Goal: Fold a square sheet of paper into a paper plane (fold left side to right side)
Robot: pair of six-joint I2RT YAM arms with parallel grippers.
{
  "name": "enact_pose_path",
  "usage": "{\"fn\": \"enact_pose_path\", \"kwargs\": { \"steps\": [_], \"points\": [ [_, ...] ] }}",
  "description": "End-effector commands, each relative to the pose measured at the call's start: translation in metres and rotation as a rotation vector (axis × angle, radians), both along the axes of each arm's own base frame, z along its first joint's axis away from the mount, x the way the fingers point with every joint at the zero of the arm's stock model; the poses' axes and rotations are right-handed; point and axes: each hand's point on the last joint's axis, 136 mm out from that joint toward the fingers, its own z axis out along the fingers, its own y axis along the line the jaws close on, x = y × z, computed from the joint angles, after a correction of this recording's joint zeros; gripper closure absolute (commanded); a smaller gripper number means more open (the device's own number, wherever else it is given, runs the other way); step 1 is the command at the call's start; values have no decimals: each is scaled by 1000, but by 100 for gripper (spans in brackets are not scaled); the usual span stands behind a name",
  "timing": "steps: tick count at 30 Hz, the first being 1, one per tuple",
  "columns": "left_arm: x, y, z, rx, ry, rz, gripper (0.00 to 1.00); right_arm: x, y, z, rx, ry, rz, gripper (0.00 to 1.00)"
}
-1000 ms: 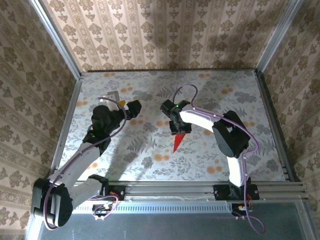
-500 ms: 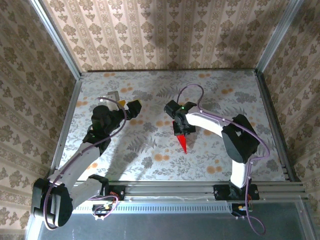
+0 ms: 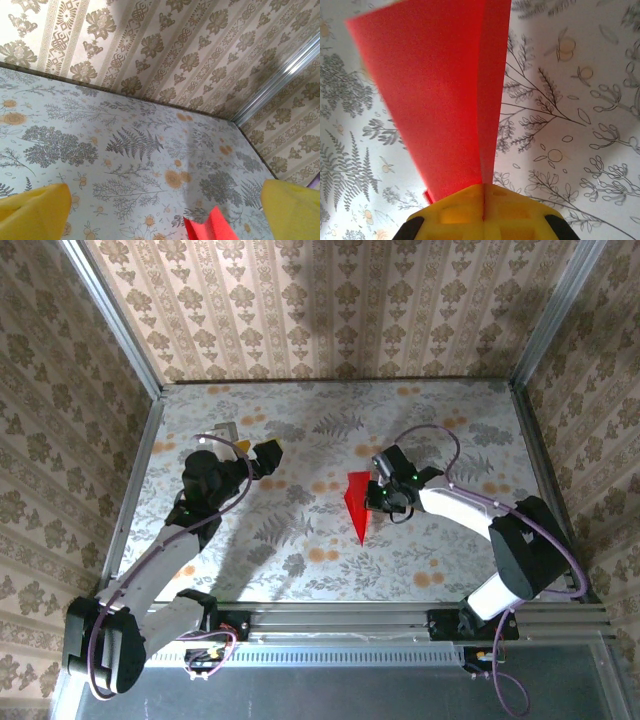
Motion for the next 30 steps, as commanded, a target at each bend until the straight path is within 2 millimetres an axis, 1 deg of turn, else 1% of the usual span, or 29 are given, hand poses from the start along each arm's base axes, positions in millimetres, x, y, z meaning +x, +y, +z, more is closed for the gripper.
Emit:
{"fn": "enact_pose_path", "kwargs": {
  "steps": [1, 3, 6, 12, 16, 19, 26, 30],
  "points": [
    [-2, 1, 7, -26, -22, -4, 2, 5, 20, 0, 151, -18, 32, 99],
    [-2, 1, 7, -25, -22, -5, 2, 1, 14, -12, 122, 6, 32, 99],
    [-2, 1, 7, -24, -22, -6, 2, -2, 8, -21, 95, 22, 32, 98],
    [-2, 1, 6, -25, -19, -5, 2, -2, 2, -24, 54, 31, 29, 95],
    [-2, 2, 7, -23, -20, -4, 1, -6, -13, -32, -30, 73, 5, 94],
    [-2, 1, 7, -22, -20, -7, 1, -9, -20, -36, -59, 96, -6, 94],
    [-1, 2, 5, -17, -16, -5, 1, -8, -25, -35, -66, 95, -15, 94],
    [-1, 2, 6, -17, -17, -4, 1, -6, -24, -33, -57, 86, -7, 91]
  ]
}}
